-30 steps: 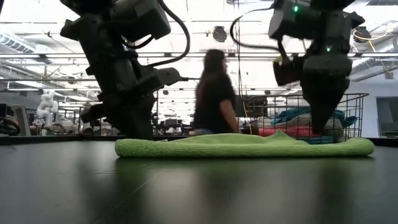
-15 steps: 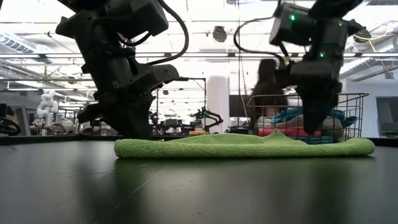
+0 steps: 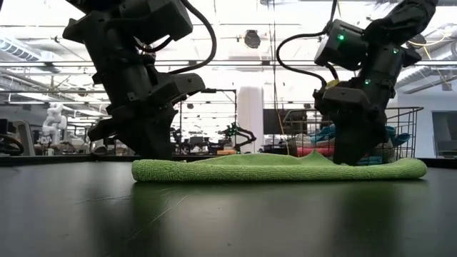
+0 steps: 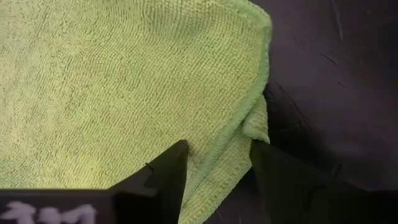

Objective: Fold microfiber towels
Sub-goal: Fold the green towel

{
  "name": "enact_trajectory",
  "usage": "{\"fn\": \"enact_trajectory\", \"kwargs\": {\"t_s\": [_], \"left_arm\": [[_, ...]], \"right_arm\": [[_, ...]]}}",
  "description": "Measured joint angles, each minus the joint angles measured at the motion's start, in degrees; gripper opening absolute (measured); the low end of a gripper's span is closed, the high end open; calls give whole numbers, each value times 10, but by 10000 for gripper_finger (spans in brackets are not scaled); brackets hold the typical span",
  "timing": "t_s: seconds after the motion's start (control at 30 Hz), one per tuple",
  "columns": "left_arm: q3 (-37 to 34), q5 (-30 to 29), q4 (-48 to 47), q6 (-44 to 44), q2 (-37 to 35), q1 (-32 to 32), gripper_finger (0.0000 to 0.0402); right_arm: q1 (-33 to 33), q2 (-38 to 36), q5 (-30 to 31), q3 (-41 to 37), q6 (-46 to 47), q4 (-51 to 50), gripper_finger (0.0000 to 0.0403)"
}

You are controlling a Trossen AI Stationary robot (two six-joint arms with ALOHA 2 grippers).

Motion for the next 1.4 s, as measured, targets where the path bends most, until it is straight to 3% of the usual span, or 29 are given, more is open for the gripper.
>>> {"fn": "enact_trajectory", "kwargs": {"t_s": [0.27, 0.6, 1.03, 1.4], "left_arm": [[0, 0, 0, -2, 0, 0, 26], [0, 0, 2, -10, 0, 0, 26], [0, 0, 5, -19, 0, 0, 26], [0, 1, 13, -17, 1, 0, 26]], "right_arm": [[0, -1, 3, -17, 25, 14, 156], [1, 1, 1, -19, 36, 33, 11], [1, -8, -3, -20, 40, 68, 1], [1, -96, 1, -20, 61, 37, 0]]}}
